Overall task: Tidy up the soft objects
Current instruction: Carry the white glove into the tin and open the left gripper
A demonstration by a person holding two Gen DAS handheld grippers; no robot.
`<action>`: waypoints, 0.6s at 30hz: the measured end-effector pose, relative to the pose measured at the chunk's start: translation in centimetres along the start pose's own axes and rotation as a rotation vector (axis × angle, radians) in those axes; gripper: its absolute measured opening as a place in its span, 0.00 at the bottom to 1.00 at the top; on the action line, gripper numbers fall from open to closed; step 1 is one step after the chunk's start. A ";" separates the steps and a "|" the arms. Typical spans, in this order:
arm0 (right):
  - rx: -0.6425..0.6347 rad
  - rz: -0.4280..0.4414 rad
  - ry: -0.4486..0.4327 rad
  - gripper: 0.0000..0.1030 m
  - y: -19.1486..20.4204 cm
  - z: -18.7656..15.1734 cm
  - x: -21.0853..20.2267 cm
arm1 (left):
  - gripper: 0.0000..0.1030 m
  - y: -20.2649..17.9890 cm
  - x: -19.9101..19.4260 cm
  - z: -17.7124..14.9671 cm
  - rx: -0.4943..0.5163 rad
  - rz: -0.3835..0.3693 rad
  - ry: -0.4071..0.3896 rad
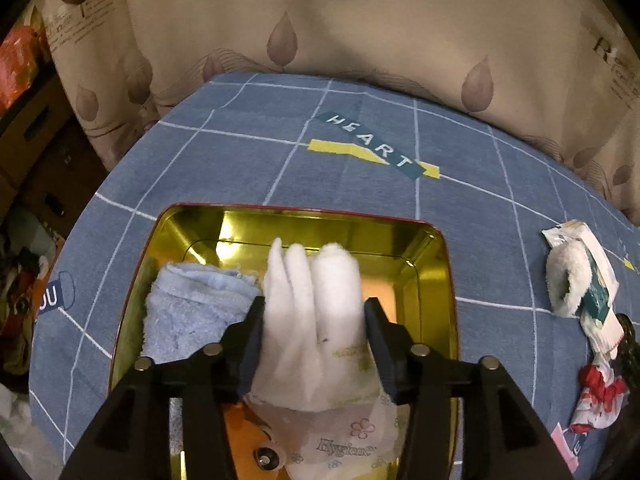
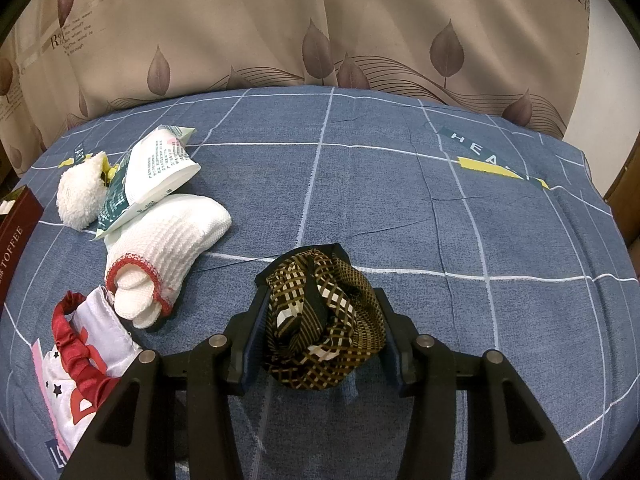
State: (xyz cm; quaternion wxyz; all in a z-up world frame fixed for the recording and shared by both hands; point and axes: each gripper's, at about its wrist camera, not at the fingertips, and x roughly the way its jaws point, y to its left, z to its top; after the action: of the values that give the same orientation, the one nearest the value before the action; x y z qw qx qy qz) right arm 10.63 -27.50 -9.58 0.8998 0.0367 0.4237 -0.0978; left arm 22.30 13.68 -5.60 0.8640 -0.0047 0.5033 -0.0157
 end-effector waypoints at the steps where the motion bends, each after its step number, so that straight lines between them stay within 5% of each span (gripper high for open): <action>1: 0.000 0.000 0.000 0.45 0.0 0.0 0.0 | 0.55 -0.1 -0.1 0.1 0.010 0.014 -0.001; 9: 0.000 0.001 0.000 0.45 0.0 0.0 0.0 | 0.57 0.5 -3.5 0.0 -0.008 -0.007 -0.049; 11: 0.000 0.000 0.000 0.45 0.0 0.0 0.0 | 0.57 0.6 -5.3 -0.8 0.002 0.019 -0.088; 14: -0.001 0.000 0.000 0.45 0.0 0.0 0.0 | 0.57 0.9 -8.0 -2.9 0.004 0.154 -0.163; 18: -0.002 -0.001 0.001 0.44 0.0 0.0 0.0 | 0.57 1.9 -10.9 -6.5 -0.020 0.169 -0.232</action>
State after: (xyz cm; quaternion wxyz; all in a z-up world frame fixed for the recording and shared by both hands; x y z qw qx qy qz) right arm 10.66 -27.52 -9.60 0.8996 0.0356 0.4241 -0.0977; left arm 11.34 16.02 0.60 0.9145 0.0270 0.3988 0.0627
